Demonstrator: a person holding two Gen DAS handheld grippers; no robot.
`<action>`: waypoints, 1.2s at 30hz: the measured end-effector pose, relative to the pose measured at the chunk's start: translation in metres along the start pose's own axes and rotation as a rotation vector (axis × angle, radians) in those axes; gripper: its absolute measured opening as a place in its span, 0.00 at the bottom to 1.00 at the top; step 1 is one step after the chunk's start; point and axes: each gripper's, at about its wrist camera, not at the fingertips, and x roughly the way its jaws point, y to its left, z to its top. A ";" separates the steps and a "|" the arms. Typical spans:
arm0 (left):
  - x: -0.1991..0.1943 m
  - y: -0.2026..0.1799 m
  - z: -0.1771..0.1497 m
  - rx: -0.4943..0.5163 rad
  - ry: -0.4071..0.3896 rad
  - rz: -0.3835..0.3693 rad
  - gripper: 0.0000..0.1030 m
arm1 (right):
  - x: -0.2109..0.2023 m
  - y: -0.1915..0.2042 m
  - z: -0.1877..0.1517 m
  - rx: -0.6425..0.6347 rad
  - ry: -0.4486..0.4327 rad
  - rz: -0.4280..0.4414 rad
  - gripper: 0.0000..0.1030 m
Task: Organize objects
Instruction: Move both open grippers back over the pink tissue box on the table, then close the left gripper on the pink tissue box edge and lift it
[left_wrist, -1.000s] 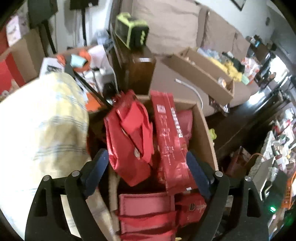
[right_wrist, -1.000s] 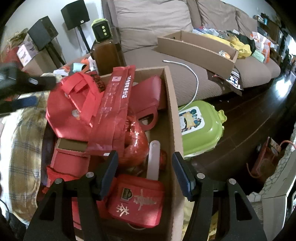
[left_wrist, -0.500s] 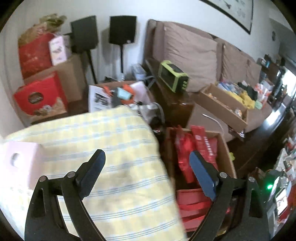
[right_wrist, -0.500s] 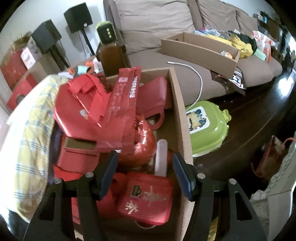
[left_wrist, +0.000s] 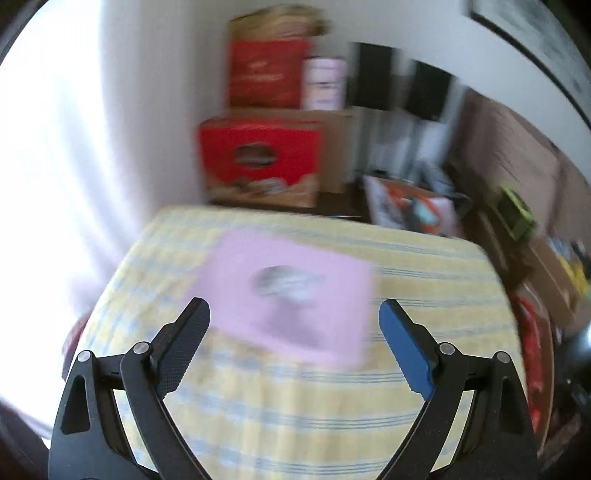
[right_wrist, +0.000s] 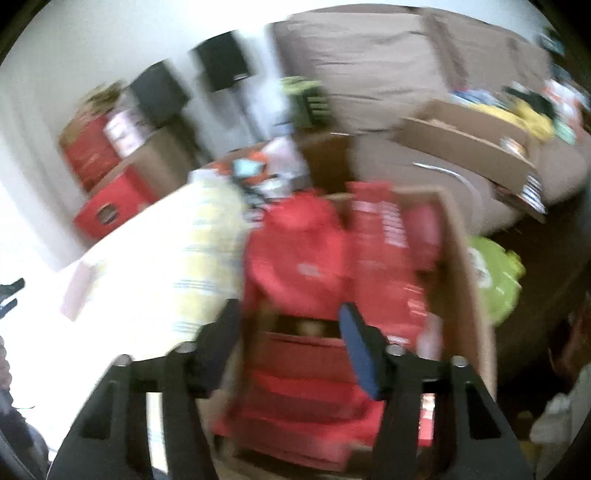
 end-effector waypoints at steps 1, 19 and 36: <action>0.005 0.017 -0.003 -0.033 0.006 0.008 0.87 | 0.003 0.019 0.007 -0.040 0.008 0.023 0.43; 0.063 0.085 -0.032 -0.156 0.152 -0.092 0.52 | 0.197 0.314 0.086 -0.420 0.227 0.299 0.37; 0.067 0.111 -0.036 -0.258 0.176 -0.096 0.46 | 0.166 0.334 -0.009 -0.612 0.494 0.472 0.12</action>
